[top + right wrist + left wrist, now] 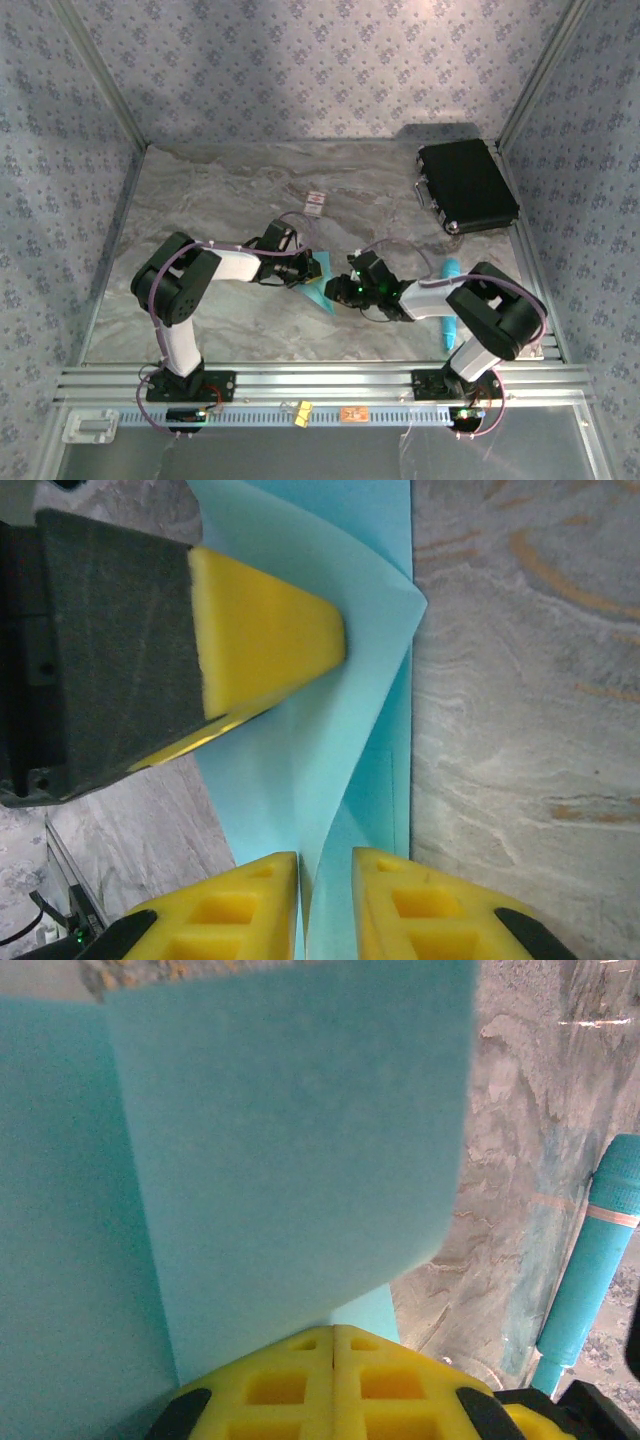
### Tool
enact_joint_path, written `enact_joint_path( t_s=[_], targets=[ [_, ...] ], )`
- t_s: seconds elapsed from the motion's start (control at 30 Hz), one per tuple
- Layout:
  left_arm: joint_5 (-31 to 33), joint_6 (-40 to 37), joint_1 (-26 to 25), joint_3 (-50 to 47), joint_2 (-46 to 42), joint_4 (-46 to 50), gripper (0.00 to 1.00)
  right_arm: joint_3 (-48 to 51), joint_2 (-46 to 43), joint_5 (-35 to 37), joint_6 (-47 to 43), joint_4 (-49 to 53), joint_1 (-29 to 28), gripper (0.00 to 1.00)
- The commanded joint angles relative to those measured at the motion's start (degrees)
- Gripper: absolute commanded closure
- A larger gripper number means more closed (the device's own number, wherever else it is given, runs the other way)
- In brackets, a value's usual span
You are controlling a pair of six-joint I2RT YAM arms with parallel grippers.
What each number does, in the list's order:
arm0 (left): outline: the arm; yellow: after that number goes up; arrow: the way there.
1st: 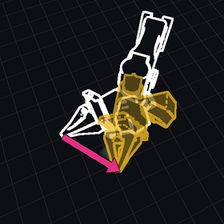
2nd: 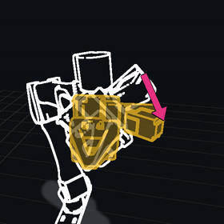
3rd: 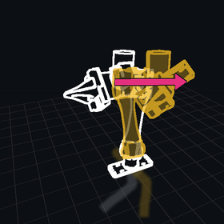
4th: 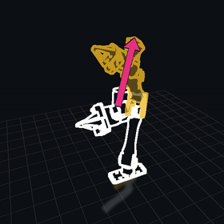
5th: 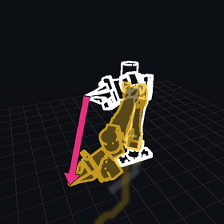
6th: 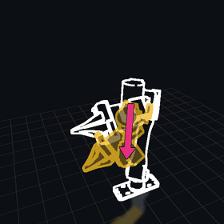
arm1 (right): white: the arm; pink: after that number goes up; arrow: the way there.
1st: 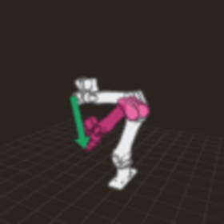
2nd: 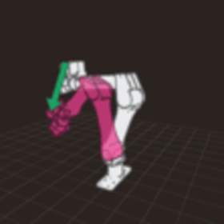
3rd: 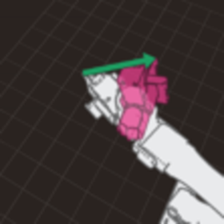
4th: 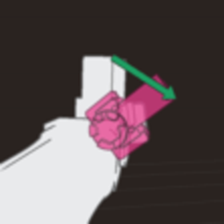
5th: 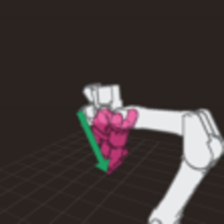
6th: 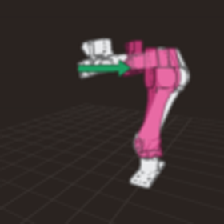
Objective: Fold a paper plane with a square sheet of paper (pick it up from the middle)
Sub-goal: Fourth fold the wing at the center of the table.
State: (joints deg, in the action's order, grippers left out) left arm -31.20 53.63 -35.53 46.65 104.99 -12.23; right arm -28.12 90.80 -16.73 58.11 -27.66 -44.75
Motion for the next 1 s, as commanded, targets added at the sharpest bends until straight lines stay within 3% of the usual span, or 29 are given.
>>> enact_joint_path(
  t_s=[0.0,0.27,0.57,0.97],
  targets=[
    [3.5,-0.8,0.5,-1.5,-0.1,3.2,0.97,-0.2,1.0,-1.3,1.0,-2.2,-0.6,0.8],
    [3.9,-0.6,0.6,-1.7,-0.1,3.4,0.97,2.6,1.7,-0.1,2.1,-3.0,-2.3,0.89],
    [4.2,-0.5,0.9,-2.0,-0.2,3.6,0.97,6.1,2.8,1.1,4.6,-5.8,-3.7,0.9],
    [4.4,-0.5,0.9,-2.3,-0.6,3.8,0.97,6.5,-2.5,2.5,2.4,0.3,-4.2,0.86]
  ],
)
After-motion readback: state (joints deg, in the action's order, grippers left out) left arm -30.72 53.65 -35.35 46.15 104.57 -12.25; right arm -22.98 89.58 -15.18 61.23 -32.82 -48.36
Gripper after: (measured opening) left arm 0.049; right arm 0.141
